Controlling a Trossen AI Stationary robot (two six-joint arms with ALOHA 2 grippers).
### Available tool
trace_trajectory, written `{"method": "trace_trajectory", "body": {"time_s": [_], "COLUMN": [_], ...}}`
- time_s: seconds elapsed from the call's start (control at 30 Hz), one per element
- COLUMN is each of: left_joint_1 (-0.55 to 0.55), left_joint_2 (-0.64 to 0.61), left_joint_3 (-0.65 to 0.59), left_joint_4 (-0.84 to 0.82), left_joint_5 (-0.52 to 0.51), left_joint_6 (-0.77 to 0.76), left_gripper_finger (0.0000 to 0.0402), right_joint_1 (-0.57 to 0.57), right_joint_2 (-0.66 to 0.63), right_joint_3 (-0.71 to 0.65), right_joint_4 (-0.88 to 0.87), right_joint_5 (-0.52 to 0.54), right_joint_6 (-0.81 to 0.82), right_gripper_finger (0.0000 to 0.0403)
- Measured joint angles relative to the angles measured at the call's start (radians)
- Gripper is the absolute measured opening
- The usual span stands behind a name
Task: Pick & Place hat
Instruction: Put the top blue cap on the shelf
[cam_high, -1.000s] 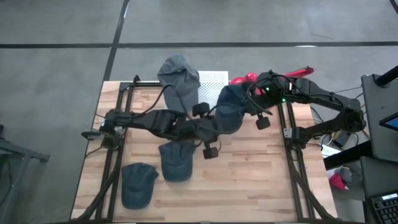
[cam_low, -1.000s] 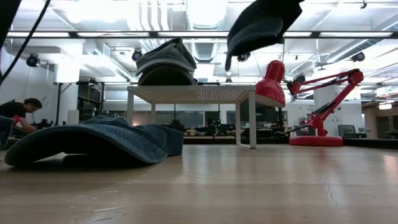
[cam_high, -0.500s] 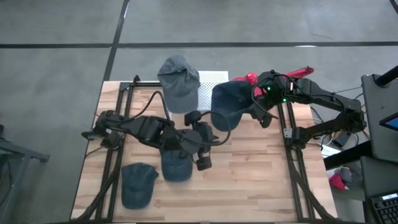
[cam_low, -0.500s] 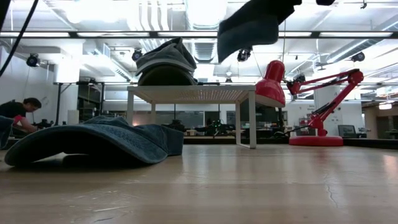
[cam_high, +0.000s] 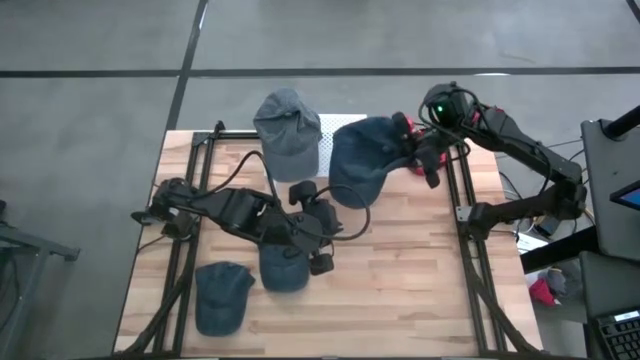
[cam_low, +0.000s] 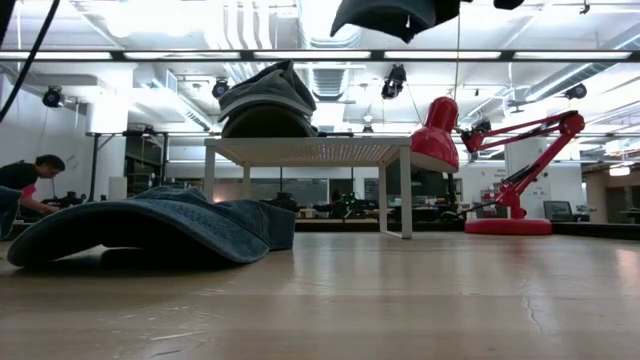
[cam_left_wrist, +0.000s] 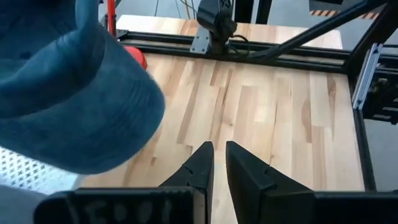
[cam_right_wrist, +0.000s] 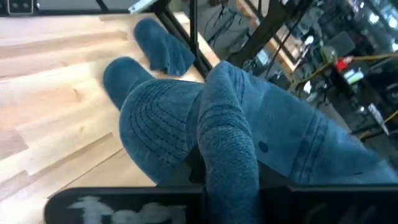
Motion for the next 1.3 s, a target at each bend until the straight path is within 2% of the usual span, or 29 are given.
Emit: {"method": "trace_trajectory", "body": {"time_s": [0.2, 0.37, 0.6, 0.73, 0.97, 1.3], "left_joint_1": [0.000, 0.000, 0.000, 0.000, 0.000, 0.002], "left_joint_2": [-0.032, -0.082, -0.163, -0.227, -0.358, -0.554], "left_joint_3": [0.000, 0.000, -0.041, -0.120, -0.303, -0.575], "left_joint_4": [-0.019, -0.064, -0.115, -0.116, -0.060, 0.111], "left_joint_5": [-0.050, -0.109, -0.144, -0.158, -0.201, -0.298], "left_joint_6": [0.066, 0.110, 0.109, 0.105, 0.082, 0.081], "left_gripper_finger": [0.0046, 0.0046, 0.0045, 0.0045, 0.0045, 0.0045], "right_joint_1": [-0.064, -0.071, -0.127, -0.178, -0.254, -0.273], "right_joint_2": [0.058, 0.143, 0.260, 0.311, 0.391, 0.483], "right_joint_3": [0.000, 0.004, 0.095, 0.155, 0.228, 0.266], "right_joint_4": [0.009, 0.027, 0.027, -0.008, -0.159, -0.199], "right_joint_5": [-0.170, -0.180, -0.185, -0.198, -0.282, -0.288], "right_joint_6": [-0.027, -0.030, -0.030, -0.041, -0.135, -0.190], "right_gripper_finger": [0.0008, 0.0008, 0.0008, 0.0008, 0.0008, 0.0008]}}
